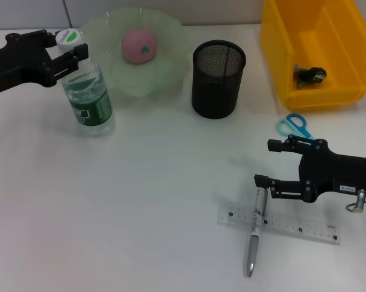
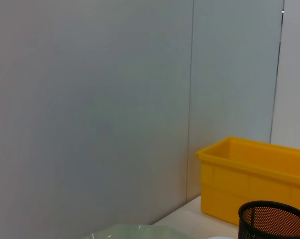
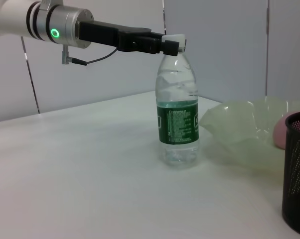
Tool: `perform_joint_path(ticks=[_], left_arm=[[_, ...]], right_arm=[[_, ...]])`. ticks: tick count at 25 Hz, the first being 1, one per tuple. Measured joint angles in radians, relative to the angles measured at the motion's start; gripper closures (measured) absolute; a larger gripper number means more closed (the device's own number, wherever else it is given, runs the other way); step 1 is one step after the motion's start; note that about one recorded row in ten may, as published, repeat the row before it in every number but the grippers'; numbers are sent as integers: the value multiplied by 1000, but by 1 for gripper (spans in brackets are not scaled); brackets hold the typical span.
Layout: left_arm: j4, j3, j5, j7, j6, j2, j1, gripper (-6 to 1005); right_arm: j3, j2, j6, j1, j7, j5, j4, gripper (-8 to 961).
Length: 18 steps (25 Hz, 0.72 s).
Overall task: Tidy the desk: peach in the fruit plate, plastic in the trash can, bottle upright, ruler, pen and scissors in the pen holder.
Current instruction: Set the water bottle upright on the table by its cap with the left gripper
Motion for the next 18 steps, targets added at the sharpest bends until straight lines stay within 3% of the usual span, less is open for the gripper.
perform_joint_path(ticks=[18], left_arm=[[-10, 2, 2, 27, -14, 1, 1, 525]], right_arm=[[0, 0, 0, 8, 11, 0, 0, 144]])
